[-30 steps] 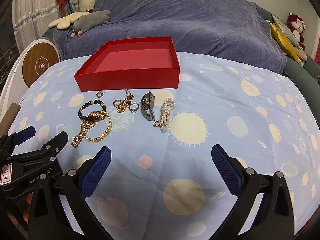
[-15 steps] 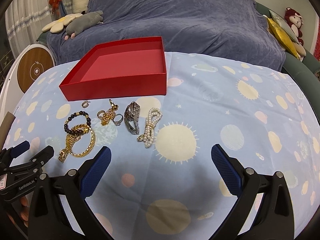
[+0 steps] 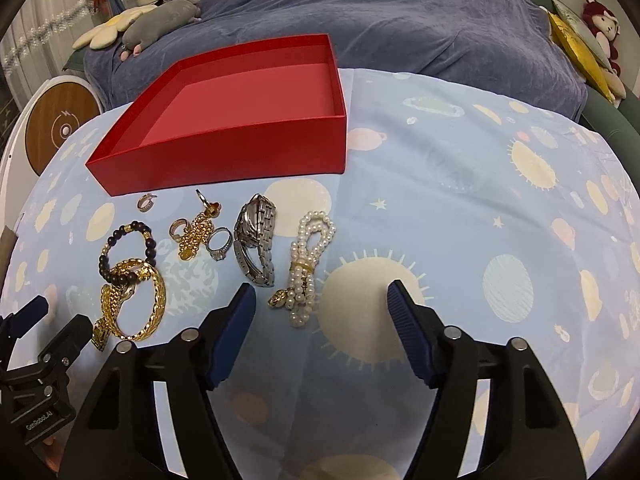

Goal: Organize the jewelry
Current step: 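Move the right tool to the pearl necklace while the left tool approaches the gold bangle, then close the right tool on the pearl necklace while the left tool grasps the gold bangle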

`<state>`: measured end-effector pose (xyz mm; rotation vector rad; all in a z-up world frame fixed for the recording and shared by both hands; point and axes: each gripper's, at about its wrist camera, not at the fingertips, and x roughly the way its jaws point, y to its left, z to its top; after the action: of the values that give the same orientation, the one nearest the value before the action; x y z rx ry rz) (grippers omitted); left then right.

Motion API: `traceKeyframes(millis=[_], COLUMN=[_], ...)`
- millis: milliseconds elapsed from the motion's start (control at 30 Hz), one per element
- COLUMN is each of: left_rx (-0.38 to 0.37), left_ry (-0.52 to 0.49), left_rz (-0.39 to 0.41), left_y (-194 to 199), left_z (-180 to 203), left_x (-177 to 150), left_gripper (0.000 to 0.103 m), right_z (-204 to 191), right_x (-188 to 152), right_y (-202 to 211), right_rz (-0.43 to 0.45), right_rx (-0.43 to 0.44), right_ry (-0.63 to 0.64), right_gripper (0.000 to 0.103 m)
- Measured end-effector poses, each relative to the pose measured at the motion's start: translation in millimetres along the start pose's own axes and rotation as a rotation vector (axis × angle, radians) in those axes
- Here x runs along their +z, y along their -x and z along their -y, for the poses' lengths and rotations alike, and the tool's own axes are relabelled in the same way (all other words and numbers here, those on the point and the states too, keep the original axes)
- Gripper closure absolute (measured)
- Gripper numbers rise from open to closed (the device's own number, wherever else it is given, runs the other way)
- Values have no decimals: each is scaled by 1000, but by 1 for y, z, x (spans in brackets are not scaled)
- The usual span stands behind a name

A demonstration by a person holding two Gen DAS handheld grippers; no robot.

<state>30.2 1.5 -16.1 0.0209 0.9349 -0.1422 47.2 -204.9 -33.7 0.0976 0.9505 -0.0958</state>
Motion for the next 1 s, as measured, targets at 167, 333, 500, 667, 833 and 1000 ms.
traceKeyframes(millis=[167, 333, 500, 667, 833, 1000], left_rx=[-15, -29, -42, -88, -115, -124], left_ry=[-18, -32, -65, -86, -81, -74], left_rz=[7, 1, 15, 13, 29, 40], left_y=[0, -4, -9, -15, -16, -18], left_z=[6, 10, 24, 34, 35, 35], left_x=[-1, -3, -4, -5, -5, -1], left_gripper=[11, 11, 12, 23, 33, 37], right_z=[1, 7, 10, 14, 16, 12], right_x=[-1, -1, -6, -9, -10, -12], right_y=[0, 3, 9, 20, 25, 25], right_rz=[-3, -11, -9, 7, 7, 1], right_rx=[1, 18, 49, 71, 93, 108], right_ry=[8, -15, -16, -19, -34, -36], right_gripper=[72, 91, 92, 92, 92, 92])
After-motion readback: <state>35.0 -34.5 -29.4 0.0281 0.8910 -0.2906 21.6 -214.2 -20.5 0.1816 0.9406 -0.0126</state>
